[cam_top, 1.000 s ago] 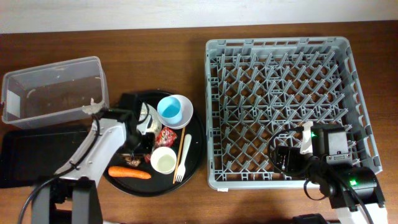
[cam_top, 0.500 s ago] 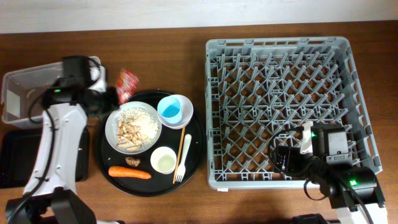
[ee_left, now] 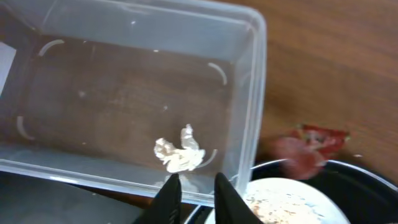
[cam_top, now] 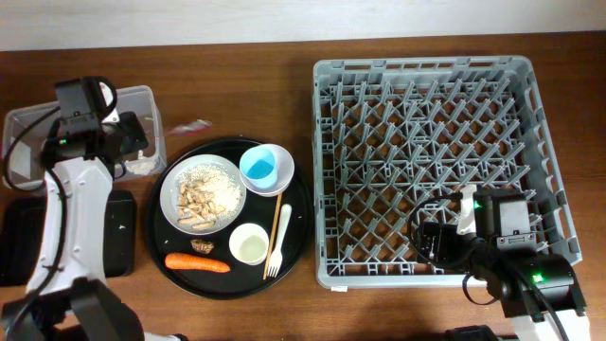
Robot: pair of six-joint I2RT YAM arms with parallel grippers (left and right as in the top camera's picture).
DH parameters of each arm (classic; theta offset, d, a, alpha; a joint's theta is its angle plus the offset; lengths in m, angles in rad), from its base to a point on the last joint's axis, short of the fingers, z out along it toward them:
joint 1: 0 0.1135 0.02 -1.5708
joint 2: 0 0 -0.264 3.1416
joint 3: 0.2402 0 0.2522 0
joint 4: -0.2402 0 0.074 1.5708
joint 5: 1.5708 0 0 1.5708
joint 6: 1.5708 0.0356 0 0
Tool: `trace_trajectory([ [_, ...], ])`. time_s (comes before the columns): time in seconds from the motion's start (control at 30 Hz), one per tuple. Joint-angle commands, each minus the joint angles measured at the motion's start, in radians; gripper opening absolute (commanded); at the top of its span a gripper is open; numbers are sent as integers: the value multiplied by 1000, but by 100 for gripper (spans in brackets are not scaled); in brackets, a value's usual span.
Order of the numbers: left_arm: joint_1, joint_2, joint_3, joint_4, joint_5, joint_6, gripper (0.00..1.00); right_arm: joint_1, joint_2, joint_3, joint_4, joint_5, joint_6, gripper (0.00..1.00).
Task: Sort waste into correct bins and load items into the dishwasher rack
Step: 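Move the wrapper with the left gripper over the clear bin and drop it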
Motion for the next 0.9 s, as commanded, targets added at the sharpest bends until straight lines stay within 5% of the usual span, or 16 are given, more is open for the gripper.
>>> trace_trajectory([
  [0.0,3,50,18,3,-42,-2,28,5,1,20,-1,13,5,99],
  [0.13,3,50,18,-2,-14,-2,29,5,1,20,-1,13,5,99],
  [0.33,-34,50,18,58,304,-1,39,5,1,20,0,13,5,99],
  [0.43,-87,52,18,79,282,0,54,5,1,20,0,13,5,99],
  [0.87,-237,254,141,359,167,-46,74,5,27,21,0,13,5,99],
])
